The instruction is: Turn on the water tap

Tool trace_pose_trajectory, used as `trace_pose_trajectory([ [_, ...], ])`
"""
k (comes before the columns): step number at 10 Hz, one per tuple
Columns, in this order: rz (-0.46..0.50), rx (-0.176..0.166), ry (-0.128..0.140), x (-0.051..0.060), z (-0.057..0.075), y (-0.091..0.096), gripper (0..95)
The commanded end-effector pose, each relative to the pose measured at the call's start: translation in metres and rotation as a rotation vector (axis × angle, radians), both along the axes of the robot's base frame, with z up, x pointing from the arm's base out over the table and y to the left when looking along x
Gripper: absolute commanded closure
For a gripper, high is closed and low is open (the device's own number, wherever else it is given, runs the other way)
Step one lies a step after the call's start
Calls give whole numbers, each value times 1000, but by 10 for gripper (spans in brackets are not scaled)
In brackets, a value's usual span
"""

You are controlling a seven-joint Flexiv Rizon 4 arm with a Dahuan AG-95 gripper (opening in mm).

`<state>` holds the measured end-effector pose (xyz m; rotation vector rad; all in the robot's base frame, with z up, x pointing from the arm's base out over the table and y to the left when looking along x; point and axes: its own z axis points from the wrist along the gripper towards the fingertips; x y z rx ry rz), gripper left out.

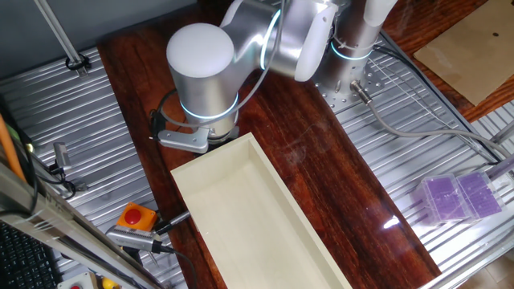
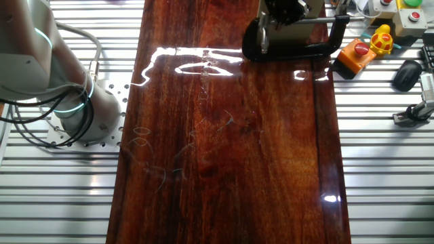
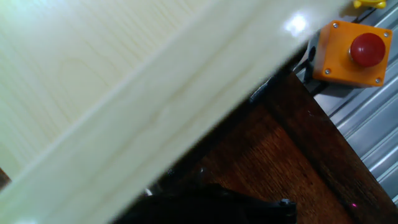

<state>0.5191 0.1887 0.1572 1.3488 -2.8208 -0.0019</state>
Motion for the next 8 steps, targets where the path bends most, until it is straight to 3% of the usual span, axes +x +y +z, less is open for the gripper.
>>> trace_pose_trajectory([
  [1, 3, 1, 0, 0, -2, 2, 950],
  [5, 29, -6, -5, 0, 0, -3, 950],
  [8, 69, 7, -5, -4, 2, -25, 950],
])
